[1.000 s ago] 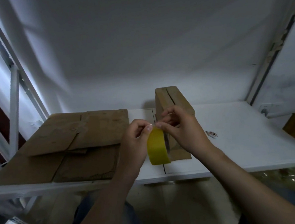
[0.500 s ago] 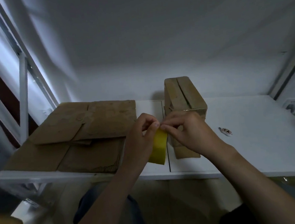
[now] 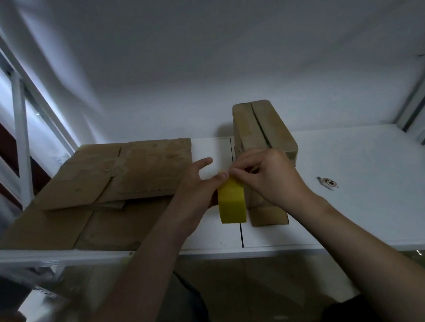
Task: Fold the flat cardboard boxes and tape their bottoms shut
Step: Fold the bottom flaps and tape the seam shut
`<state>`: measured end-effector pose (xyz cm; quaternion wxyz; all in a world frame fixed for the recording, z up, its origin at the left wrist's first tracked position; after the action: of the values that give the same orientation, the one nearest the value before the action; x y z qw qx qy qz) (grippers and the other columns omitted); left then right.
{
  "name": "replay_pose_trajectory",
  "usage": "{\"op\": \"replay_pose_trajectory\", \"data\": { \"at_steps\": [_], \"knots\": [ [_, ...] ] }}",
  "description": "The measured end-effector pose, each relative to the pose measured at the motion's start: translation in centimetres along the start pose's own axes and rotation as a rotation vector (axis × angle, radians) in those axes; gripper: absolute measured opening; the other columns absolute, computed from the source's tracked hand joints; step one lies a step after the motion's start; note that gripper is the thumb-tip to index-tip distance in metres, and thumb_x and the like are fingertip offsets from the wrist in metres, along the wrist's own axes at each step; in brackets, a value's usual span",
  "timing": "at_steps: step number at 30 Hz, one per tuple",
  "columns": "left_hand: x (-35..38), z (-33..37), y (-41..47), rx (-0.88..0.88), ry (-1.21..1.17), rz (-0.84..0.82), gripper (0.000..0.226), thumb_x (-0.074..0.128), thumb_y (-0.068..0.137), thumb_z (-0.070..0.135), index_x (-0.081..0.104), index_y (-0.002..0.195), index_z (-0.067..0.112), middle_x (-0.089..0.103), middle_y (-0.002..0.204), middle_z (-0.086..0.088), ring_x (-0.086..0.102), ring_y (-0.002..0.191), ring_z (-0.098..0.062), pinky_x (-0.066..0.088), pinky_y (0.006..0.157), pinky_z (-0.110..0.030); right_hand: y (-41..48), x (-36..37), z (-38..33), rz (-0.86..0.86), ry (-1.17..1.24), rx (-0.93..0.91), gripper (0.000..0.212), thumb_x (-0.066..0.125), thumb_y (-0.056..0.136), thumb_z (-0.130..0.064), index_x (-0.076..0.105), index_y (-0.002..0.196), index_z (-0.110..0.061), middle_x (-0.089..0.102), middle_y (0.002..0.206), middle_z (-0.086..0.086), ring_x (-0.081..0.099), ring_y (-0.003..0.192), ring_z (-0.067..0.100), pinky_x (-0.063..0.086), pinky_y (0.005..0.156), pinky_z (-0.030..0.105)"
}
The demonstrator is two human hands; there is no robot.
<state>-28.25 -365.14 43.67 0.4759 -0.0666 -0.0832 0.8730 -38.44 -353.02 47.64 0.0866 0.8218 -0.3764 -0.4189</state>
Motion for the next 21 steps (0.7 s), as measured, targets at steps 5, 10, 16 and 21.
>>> {"op": "replay_pose_trajectory", "data": {
  "at_steps": [5, 10, 16, 21],
  "knots": [
    [-0.7, 0.1, 2.4, 0.05, 0.277, 0.084, 0.058, 0.07, 0.091, 0.027, 0.048, 0.145, 0.029, 0.054, 0.121, 0.008, 0.058, 0.105, -0.014, 0.053, 0.083, -0.032, 2.5, -0.2, 1.7, -0.003, -0.21, 0.109, 0.033, 0.087, 0.074, -0.037, 0.057, 0.085, -0.031, 0.065, 0.083, -0.012, 0.061, 0.081, 0.01, 0.052, 0.067, 0.032],
    [-1.0, -0.3, 5.6, 0.091, 0.416, 0.142, 0.038, 0.073, 0.089, 0.042, 0.071, 0.12, 0.02, 0.07, 0.109, 0.005, 0.062, 0.09, -0.004, 0.046, 0.067, -0.024, 4.5, -1.8, 2.6, 0.039, -0.469, 0.008, 0.028, 0.074, 0.082, -0.053, 0.062, 0.095, -0.032, 0.067, 0.094, -0.01, 0.053, 0.099, 0.019, 0.045, 0.075, 0.034],
    [-1.2, -4.1, 11.5, 0.022, 0.889, 0.133, 0.022, 0.072, 0.088, 0.04, 0.073, 0.088, 0.018, 0.071, 0.082, -0.002, 0.069, 0.084, -0.02, 0.055, 0.075, -0.035, 4.6, -5.4, 10.1, -0.009, -0.5, 0.406, 0.057, 0.062, 0.092, -0.053, 0.051, 0.14, -0.025, 0.049, 0.139, 0.006, 0.041, 0.126, 0.036, 0.045, 0.094, 0.047],
    [-1.0, -6.8, 15.4, -0.074, 1.097, 0.081, 0.027, 0.076, 0.08, 0.042, 0.069, 0.074, 0.016, 0.058, 0.065, 0.005, 0.062, 0.068, -0.016, 0.044, 0.058, -0.027, 3.3, -5.3, 13.9, -0.031, 0.094, 0.6, 0.075, 0.068, 0.088, -0.054, 0.034, 0.151, -0.034, 0.048, 0.136, -0.004, 0.055, 0.115, 0.015, 0.047, 0.089, 0.031]
  ]
}}
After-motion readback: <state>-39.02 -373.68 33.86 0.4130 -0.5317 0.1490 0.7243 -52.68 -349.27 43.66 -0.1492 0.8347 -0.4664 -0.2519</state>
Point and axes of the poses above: each hand's wrist, its own y-axis towards the middle knuckle, its own x-axis out of the palm, z = x × y, the point moved 6 cm from there along y, towards the middle knuckle
